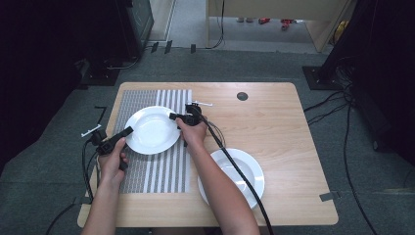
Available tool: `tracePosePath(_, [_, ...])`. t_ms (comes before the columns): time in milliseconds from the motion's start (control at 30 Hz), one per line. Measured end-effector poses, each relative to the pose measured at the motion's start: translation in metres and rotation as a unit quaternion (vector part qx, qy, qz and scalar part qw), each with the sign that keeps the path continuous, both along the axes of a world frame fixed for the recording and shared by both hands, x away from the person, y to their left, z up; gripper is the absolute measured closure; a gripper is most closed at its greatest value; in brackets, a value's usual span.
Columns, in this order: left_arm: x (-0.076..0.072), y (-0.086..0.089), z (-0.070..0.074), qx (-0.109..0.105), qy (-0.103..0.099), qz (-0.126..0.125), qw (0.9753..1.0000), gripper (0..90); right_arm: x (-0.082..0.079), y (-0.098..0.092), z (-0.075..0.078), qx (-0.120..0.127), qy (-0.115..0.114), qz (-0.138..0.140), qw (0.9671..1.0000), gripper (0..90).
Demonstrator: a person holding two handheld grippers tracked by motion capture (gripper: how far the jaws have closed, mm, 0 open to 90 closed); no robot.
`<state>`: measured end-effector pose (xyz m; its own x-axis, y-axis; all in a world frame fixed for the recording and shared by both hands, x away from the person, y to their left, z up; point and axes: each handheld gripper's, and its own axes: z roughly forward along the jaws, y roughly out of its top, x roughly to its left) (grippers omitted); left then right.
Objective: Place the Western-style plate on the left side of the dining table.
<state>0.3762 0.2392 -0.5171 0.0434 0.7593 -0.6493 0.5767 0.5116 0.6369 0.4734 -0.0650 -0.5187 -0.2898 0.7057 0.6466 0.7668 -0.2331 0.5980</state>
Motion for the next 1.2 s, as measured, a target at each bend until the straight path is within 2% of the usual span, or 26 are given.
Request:
tracePosePath(100, [-0.002,0.001,0.003,0.006,0.003,-0.009,0.9999,53.6,0.0,-0.003,0.008,-0.021,-0.014,-0.001,0.9997,49.5])
tracePosePath(200, [-0.007,0.003,0.01,0.02,-0.001,-0.013,0.9997,47.8,-0.003,-0.008,0.018,-0.023,-0.017,0.007,0.9996,43.5])
tracePosePath(267, [-0.011,0.004,0.015,0.028,-0.005,-0.018,0.9994,45.6,-0.007,-0.011,0.025,-0.025,-0.016,0.024,0.9993,41.0])
tracePosePath(367, [-0.017,0.006,0.024,0.041,-0.012,-0.026,0.9987,41.8,-0.015,-0.014,0.033,-0.027,-0.029,0.035,0.9986,41.1])
tracePosePath(433, [-0.022,0.006,0.03,0.048,-0.014,-0.032,0.9982,38.4,-0.022,-0.017,0.038,-0.027,-0.039,0.054,0.9974,37.6])
tracePosePath(633, [-0.037,-0.004,0.043,0.088,-0.02,-0.056,0.9943,26.8,-0.04,-0.029,0.051,-0.013,-0.046,0.071,0.9963,32.4])
tracePosePath(767, [-0.048,-0.014,0.045,0.109,-0.019,-0.072,0.9912,22.8,-0.05,-0.038,0.056,-0.016,-0.053,0.078,0.9954,30.4])
tracePosePath(900, [-0.059,-0.021,0.043,0.123,-0.014,-0.073,0.9896,22.8,-0.06,-0.046,0.058,-0.013,-0.058,0.083,0.9948,29.8])
tracePosePath(1200, [-0.084,-0.03,0.036,0.153,-0.007,-0.077,0.9852,21.6,-0.078,-0.065,0.061,-0.027,-0.062,0.091,0.9936,29.3])
